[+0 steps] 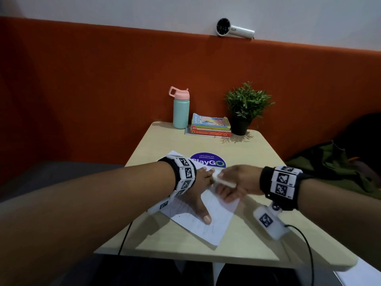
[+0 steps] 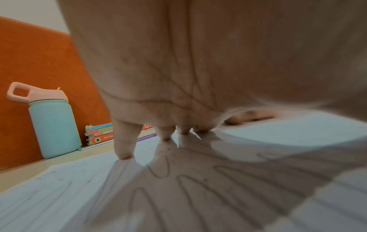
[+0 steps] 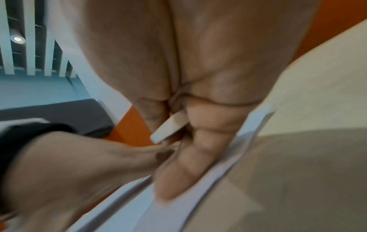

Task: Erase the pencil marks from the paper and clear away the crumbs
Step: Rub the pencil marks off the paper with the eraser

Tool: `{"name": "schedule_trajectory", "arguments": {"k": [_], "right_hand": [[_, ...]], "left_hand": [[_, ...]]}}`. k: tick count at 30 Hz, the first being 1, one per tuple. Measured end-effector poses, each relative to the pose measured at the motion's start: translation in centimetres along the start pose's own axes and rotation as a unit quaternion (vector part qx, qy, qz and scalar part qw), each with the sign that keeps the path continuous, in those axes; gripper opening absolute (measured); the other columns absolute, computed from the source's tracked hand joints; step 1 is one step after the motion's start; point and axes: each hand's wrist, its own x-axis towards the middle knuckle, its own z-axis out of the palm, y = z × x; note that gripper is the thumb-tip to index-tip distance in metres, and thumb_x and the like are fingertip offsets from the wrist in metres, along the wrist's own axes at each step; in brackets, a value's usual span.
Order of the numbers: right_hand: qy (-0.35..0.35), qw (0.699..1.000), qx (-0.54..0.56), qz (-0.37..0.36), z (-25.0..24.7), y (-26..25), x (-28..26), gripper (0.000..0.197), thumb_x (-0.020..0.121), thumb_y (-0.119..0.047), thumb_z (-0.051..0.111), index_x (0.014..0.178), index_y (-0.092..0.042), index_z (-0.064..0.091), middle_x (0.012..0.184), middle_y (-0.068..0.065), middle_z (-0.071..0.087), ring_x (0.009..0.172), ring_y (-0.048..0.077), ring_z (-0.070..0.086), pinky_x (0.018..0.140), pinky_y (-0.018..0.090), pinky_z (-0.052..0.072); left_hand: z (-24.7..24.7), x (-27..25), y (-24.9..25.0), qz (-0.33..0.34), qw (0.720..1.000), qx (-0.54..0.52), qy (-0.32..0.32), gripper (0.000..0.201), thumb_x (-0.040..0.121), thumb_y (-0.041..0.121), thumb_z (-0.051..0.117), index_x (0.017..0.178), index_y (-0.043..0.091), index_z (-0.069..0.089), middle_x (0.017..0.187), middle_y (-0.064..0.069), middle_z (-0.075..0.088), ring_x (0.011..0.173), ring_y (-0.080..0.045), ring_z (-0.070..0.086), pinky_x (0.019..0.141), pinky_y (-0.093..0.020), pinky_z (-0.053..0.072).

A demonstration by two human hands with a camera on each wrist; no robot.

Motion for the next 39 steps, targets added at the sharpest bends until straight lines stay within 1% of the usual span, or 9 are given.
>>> {"name": "schedule_trajectory", "arguments": {"k": [4, 7, 11, 17, 22, 27, 33, 36, 39], "right_hand": [[0.184, 0.976, -0.099, -0.062, -2.8, -1.2, 0.7, 0.017, 0.102, -0.025, 0.05, 0.096, -0.01, 0.056, 0.099, 0.011, 0.065, 0.08, 0.022, 0.064, 0.072, 0.041, 0.059], [0.127, 0.91, -0.384, -0.092, -1.9, -2.0, -0.1, 0.014, 0.1, -0.027, 0.051, 0.101, -0.017, 0.061, 0.096, 0.002, 0.066, 0.075, 0.017, 0.059, 0.06, 0.022, 0.047], [0.068, 0.805, -0.584, -0.076, -0.1, -1.7, -0.2, 0.025, 0.098, -0.026, 0.049, 0.12, -0.018, 0.06, 0.117, 0.003, 0.062, 0.103, 0.022, 0.058, 0.088, 0.031, 0.046], [-0.02, 0.807, -0.574, -0.136, 3.4, -1.7, -1.9, 0.024, 0.094, -0.021, 0.051, 0.113, -0.017, 0.064, 0.115, 0.001, 0.062, 0.102, 0.021, 0.059, 0.09, 0.034, 0.047], [0.052, 0.787, -0.612, -0.065, 0.4, -3.2, -0.1, 0.032, 0.097, -0.029, 0.049, 0.125, -0.022, 0.061, 0.119, 0.002, 0.061, 0.108, 0.022, 0.058, 0.093, 0.037, 0.048], [-0.024, 0.791, -0.605, -0.094, 4.4, -2.9, -1.5, 0.028, 0.09, -0.022, 0.053, 0.114, -0.021, 0.066, 0.111, 0.0, 0.065, 0.098, 0.022, 0.061, 0.087, 0.037, 0.051], [0.025, 0.78, -0.624, -0.052, 1.8, -4.3, 0.0, 0.03, 0.093, -0.025, 0.049, 0.117, -0.022, 0.066, 0.111, 0.002, 0.065, 0.104, 0.024, 0.061, 0.092, 0.039, 0.05], [-0.033, 0.794, -0.601, -0.084, 4.9, -3.7, -1.6, 0.03, 0.088, -0.023, 0.052, 0.115, -0.028, 0.065, 0.109, -0.002, 0.067, 0.099, 0.021, 0.063, 0.088, 0.036, 0.051], [-0.052, 0.798, -0.595, -0.081, 4.6, -3.8, -1.8, 0.029, 0.09, -0.026, 0.054, 0.116, -0.026, 0.065, 0.11, 0.0, 0.067, 0.098, 0.021, 0.062, 0.088, 0.036, 0.051]], "left_hand": [[0.4, -0.5, -0.4, 0.003, 1.0, 0.005, 0.0, 0.126, 0.075, 0.085, 0.059, 0.159, 0.032, -0.019, 0.168, -0.001, -0.022, 0.156, -0.026, -0.014, 0.121, -0.06, 0.003], [0.7, -0.5, -1.2, -0.006, 1.0, 0.001, -0.006, 0.121, 0.076, 0.085, 0.058, 0.159, 0.037, -0.017, 0.168, 0.0, -0.023, 0.156, -0.028, -0.014, 0.12, -0.063, 0.003], [0.8, -0.1, -1.6, -0.013, 1.0, 0.001, -0.016, 0.123, 0.074, 0.086, 0.059, 0.157, 0.041, -0.018, 0.167, 0.001, -0.025, 0.155, -0.028, -0.014, 0.12, -0.063, 0.002], [0.9, -0.2, -1.5, 0.0, 1.0, -0.007, -0.001, 0.118, 0.07, 0.085, 0.063, 0.154, 0.053, -0.014, 0.167, -0.005, -0.023, 0.155, -0.033, -0.013, 0.118, -0.066, 0.004], [0.6, -0.1, -1.5, -0.005, 1.0, 0.007, -0.011, 0.118, 0.074, 0.085, 0.061, 0.155, 0.05, -0.017, 0.167, -0.005, -0.024, 0.155, -0.033, -0.013, 0.118, -0.067, 0.004], [0.5, -0.6, -1.0, 0.002, 1.0, 0.015, 0.001, 0.109, 0.076, 0.081, 0.063, 0.159, 0.047, 0.001, 0.168, -0.009, -0.022, 0.155, -0.035, -0.011, 0.12, -0.062, 0.008], [0.6, -0.4, -1.2, -0.003, 1.0, 0.006, -0.002, 0.112, 0.075, 0.081, 0.064, 0.159, 0.046, -0.002, 0.168, -0.006, -0.021, 0.156, -0.033, -0.008, 0.119, -0.063, 0.008], [1.1, 0.0, -1.3, -0.007, 0.999, 0.026, 0.02, 0.121, 0.061, 0.093, 0.06, 0.157, 0.049, -0.001, 0.169, -0.009, -0.017, 0.156, -0.036, -0.005, 0.118, -0.065, 0.012], [1.1, -0.1, -1.3, 0.002, 1.0, 0.019, 0.013, 0.119, 0.066, 0.089, 0.063, 0.157, 0.049, -0.004, 0.168, -0.011, -0.018, 0.155, -0.038, -0.005, 0.117, -0.066, 0.011]]}}
